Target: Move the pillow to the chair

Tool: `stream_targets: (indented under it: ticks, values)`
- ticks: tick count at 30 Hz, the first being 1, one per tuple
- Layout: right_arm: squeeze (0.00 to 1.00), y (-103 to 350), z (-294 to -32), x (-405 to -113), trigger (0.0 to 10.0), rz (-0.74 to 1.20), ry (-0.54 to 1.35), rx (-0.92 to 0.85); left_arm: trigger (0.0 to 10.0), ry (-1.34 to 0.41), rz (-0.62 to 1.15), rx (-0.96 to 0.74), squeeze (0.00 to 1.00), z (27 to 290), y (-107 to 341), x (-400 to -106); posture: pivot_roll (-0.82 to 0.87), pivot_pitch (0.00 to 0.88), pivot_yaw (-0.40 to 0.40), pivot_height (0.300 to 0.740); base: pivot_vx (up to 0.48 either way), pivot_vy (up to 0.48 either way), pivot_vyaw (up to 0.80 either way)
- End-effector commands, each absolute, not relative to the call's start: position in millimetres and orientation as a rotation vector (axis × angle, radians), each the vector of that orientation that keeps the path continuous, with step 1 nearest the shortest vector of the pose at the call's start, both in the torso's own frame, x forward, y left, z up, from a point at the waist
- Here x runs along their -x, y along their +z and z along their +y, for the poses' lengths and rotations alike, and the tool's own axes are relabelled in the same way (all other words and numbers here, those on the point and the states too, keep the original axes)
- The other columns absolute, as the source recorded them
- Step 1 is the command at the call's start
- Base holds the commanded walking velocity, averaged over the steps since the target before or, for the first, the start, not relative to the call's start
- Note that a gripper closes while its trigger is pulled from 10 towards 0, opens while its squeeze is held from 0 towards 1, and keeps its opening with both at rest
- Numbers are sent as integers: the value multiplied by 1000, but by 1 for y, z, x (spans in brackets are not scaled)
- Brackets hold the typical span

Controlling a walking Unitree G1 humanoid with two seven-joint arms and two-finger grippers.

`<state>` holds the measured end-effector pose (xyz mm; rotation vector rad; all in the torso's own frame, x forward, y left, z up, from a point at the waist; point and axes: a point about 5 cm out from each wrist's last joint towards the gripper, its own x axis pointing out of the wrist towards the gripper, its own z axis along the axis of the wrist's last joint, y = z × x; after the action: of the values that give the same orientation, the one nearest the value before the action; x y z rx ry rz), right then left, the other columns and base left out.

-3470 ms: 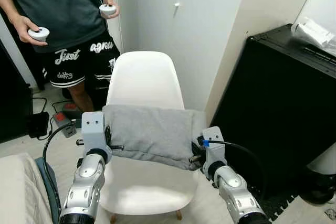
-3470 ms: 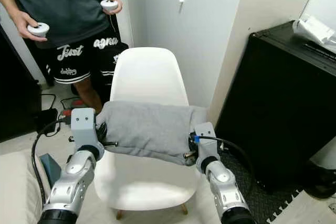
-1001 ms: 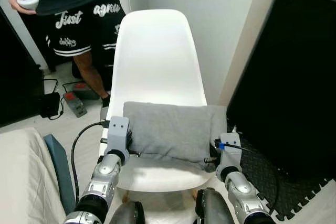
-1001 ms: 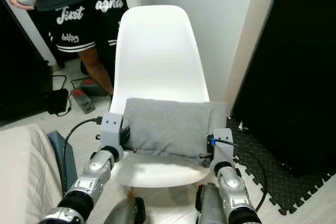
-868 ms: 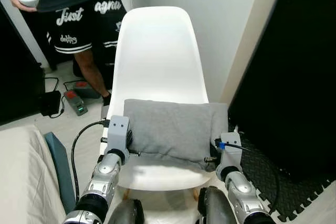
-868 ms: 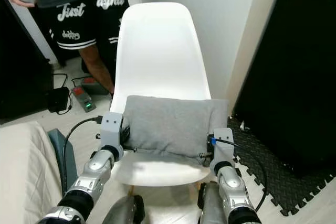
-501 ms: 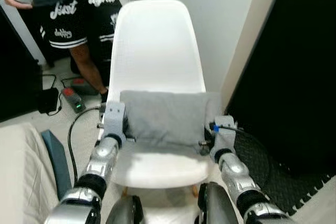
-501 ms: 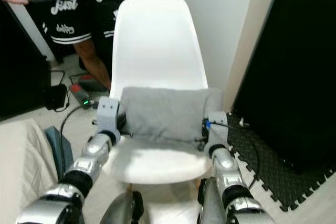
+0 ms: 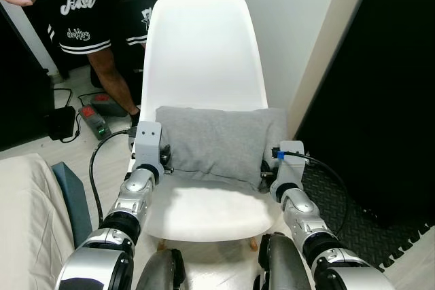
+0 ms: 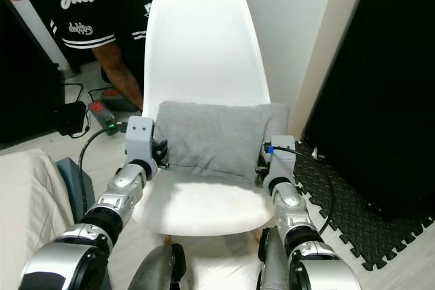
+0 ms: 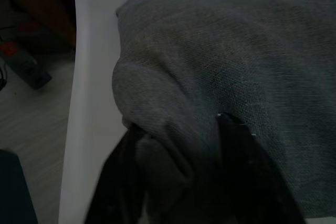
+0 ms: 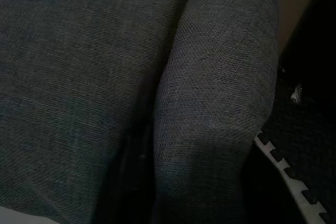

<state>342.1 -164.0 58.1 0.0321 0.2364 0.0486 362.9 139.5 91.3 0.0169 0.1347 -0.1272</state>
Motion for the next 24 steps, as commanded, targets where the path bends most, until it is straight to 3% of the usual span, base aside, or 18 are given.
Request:
stream_targets:
  ticks: [1,10,19,20,21,22,24]
  values:
    - [1000,57,-156,-342,10000,236,83,-38,10000,-159,128,-15,1000,134,90,-362,5,213,35,592,0,0,0]
    - [1000,53,-153,-339,10000,237,100,-25,10000,-172,131,-13,1000,135,87,-360,5,208,33,592,0,0,0]
    - [1000,44,-168,-329,10000,255,84,24,10000,-170,131,-44,1000,139,77,-352,3,197,31,592,0,0,0]
    - [0,39,-173,-324,10000,258,67,22,10000,-137,78,-63,455,146,77,-347,3,181,31,592,0,0,0]
    - [0,39,-173,-324,10000,258,67,22,10000,-137,78,-63,455,146,77,-347,3,181,31,592,0,0,0]
    - [0,35,-176,-317,10000,246,54,-27,10000,-119,51,-40,0,152,74,-340,10,171,29,592,0,0,0]
    - [0,33,-177,-315,10000,239,53,-38,10000,-122,46,-28,0,154,72,-336,9,166,29,592,0,0,0]
